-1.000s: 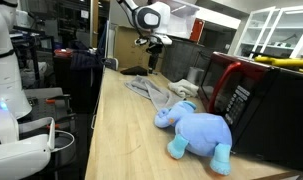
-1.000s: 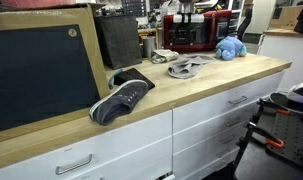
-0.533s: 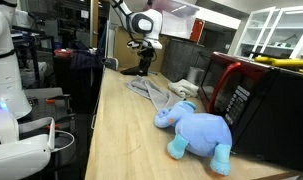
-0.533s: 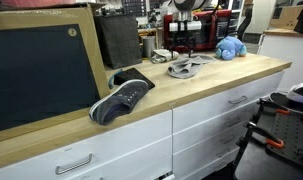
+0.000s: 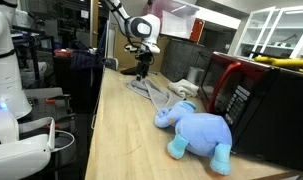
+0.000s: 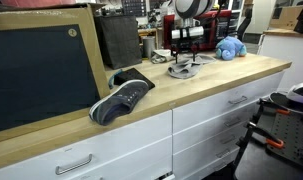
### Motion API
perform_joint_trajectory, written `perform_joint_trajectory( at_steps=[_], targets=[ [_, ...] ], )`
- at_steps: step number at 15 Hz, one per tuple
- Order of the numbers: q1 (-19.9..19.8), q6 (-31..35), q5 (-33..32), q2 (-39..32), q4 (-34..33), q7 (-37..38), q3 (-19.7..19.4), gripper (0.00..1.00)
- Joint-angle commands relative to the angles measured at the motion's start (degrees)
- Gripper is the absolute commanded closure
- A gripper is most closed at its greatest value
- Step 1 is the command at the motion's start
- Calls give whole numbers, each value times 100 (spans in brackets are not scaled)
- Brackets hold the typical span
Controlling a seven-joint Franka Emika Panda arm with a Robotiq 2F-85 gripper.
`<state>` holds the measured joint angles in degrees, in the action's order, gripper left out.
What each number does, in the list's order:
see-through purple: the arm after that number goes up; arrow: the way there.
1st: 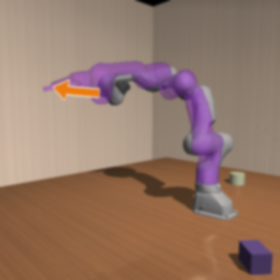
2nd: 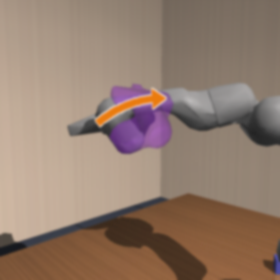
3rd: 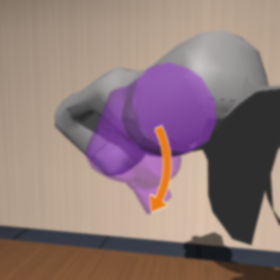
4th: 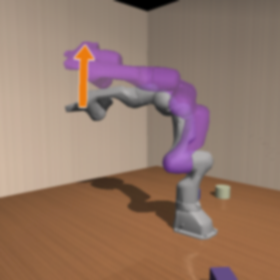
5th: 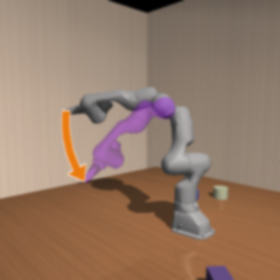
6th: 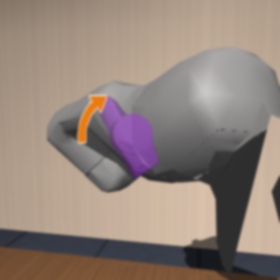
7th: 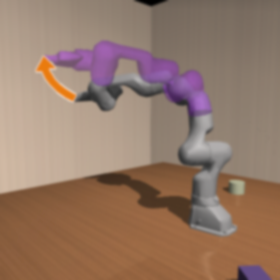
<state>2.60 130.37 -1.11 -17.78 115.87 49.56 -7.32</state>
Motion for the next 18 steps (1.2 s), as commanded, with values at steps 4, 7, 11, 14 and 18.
perform_joint_trajectory(
  at_steps=[4,7,11,14,18],
  targets=[
    [0,124,109,-88,38,144,69,0],
    [-22,128,217,-109,-49,131,92,0],
    [-6,338,302,-174,-126,153,98,0],
    [33,455,287,-248,-179,190,106,0],
    [94,552,212,-357,-170,232,79,0]
  ],
)
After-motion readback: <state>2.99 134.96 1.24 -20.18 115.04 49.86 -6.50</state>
